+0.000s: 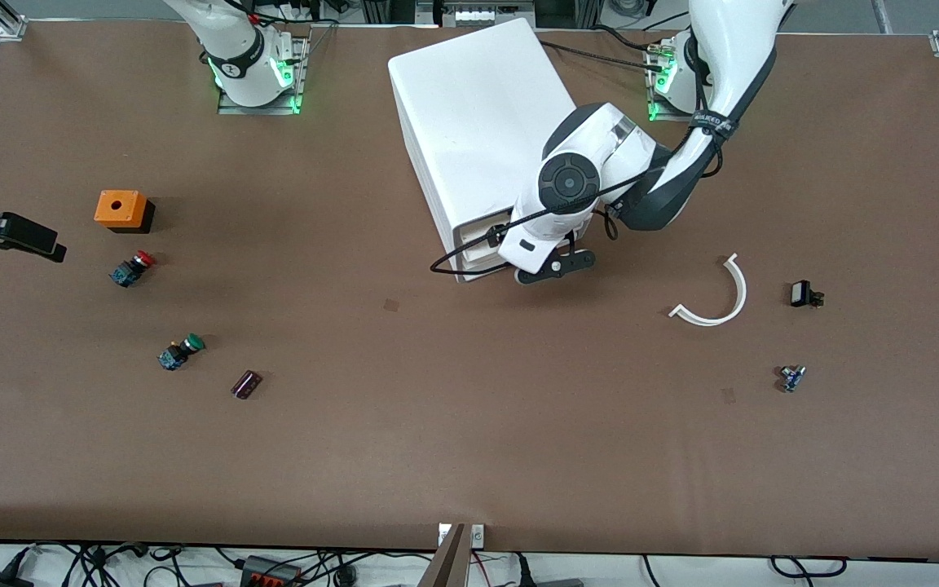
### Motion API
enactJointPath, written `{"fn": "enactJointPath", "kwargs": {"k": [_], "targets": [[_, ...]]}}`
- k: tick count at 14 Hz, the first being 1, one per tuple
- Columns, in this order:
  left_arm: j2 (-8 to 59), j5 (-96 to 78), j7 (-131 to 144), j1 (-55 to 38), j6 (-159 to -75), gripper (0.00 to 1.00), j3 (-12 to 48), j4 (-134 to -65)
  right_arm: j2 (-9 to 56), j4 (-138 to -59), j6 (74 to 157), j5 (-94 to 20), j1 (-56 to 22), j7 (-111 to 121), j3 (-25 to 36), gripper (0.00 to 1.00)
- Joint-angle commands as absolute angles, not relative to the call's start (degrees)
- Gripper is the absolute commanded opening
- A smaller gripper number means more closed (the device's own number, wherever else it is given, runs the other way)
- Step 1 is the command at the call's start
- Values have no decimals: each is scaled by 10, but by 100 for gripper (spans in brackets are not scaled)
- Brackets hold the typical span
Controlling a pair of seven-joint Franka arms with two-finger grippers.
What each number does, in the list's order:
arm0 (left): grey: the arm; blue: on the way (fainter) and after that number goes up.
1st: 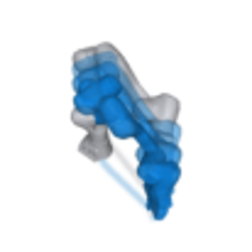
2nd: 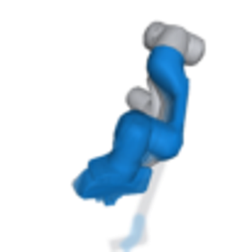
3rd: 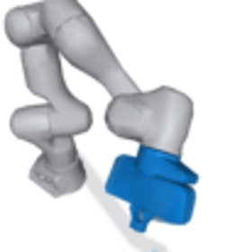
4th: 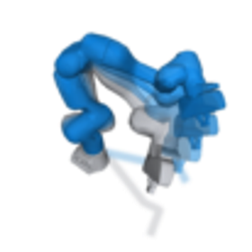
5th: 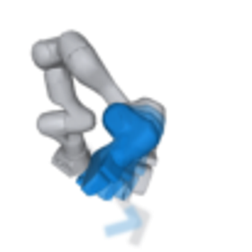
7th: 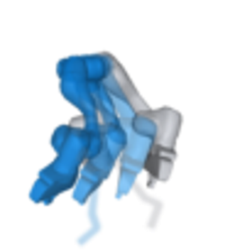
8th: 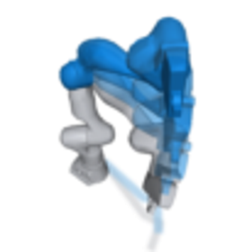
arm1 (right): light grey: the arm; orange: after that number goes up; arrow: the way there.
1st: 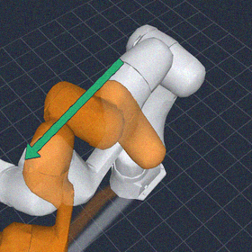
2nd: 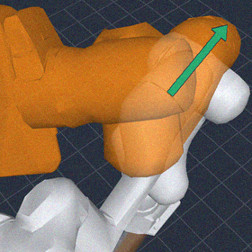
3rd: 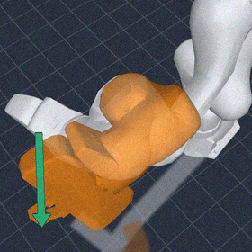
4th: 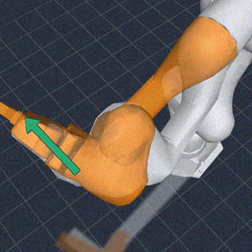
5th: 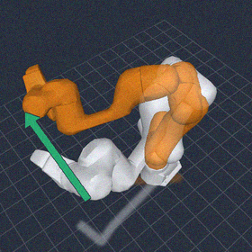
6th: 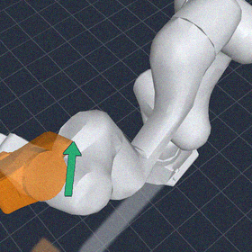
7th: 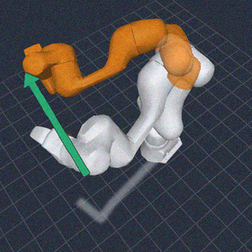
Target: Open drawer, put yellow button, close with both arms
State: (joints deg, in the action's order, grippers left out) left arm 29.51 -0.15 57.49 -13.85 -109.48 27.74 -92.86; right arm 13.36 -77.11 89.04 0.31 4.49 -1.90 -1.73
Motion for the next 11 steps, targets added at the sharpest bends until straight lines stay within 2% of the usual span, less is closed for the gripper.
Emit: {"fn": "enactJointPath", "kwargs": {"k": [1,5,11], "targets": [[272,-11,570,-122,-1089,100,286,-945,116,-791,899,4,51,-10,-20,100],[265,19,518,-71,-1088,100,283,-920,117,-791,900,3,51,-10,-21,100],[263,105,380,6,-981,100,280,-832,117,-794,911,3,48,-9,-22,100]]}}
